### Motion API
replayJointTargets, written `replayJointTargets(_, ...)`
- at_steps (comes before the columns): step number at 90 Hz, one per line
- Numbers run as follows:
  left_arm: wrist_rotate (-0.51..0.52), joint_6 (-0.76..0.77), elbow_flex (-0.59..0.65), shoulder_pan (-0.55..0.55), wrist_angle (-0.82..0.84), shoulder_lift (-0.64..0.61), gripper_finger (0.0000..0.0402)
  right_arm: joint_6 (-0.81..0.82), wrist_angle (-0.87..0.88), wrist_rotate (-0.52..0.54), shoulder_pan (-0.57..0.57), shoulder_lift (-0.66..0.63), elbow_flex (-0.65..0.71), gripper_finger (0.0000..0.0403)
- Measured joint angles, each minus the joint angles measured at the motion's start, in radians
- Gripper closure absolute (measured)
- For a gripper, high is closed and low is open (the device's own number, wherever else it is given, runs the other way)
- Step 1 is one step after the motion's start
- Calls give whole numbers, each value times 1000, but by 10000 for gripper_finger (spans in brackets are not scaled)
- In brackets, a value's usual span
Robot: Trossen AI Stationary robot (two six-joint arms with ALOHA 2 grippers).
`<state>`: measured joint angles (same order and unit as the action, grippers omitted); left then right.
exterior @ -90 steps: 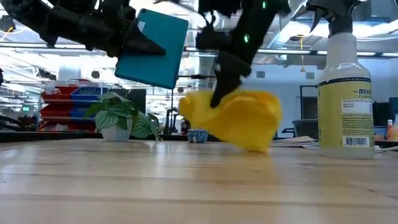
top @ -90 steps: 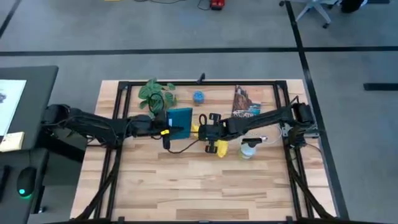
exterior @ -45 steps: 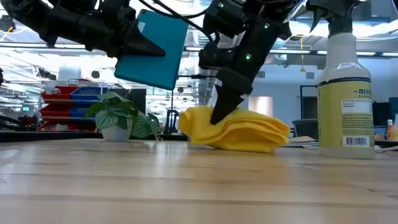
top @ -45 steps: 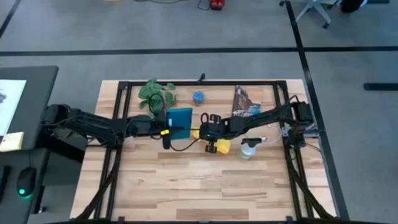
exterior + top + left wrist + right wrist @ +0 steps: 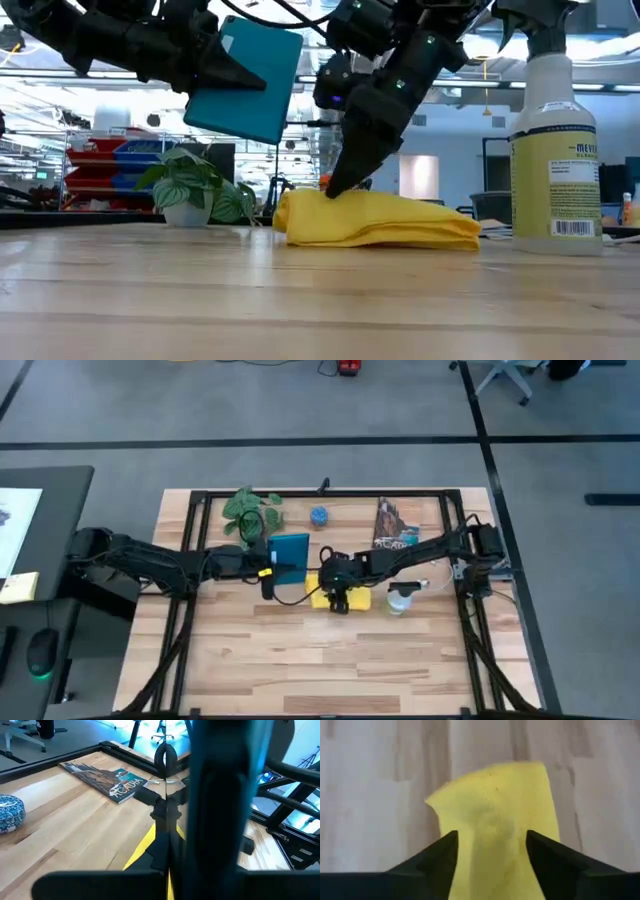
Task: Apply microfiber cloth
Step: Spray the back of the blue tablet using the white spray bottle
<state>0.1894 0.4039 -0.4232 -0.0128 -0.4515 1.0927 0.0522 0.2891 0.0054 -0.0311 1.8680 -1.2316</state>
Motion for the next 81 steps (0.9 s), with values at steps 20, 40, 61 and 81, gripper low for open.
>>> replayJointTargets(20, 3, 0, 0, 0, 20, 0, 391, -133, 72, 15, -23, -50, -140, 162)
replayJointTargets(40, 2, 0, 0, 0, 23, 0, 391, -312, 253, 224, -62, -221, -264, 179)
replayJointTargets(61, 2, 0, 0, 0, 37, 0, 390, -124, 689, 375, -112, -522, -292, 191)
replayJointTargets(81, 22, -2, 0, 0, 31, 0, 390, 408, 1097, 153, -207, -756, -266, 193)
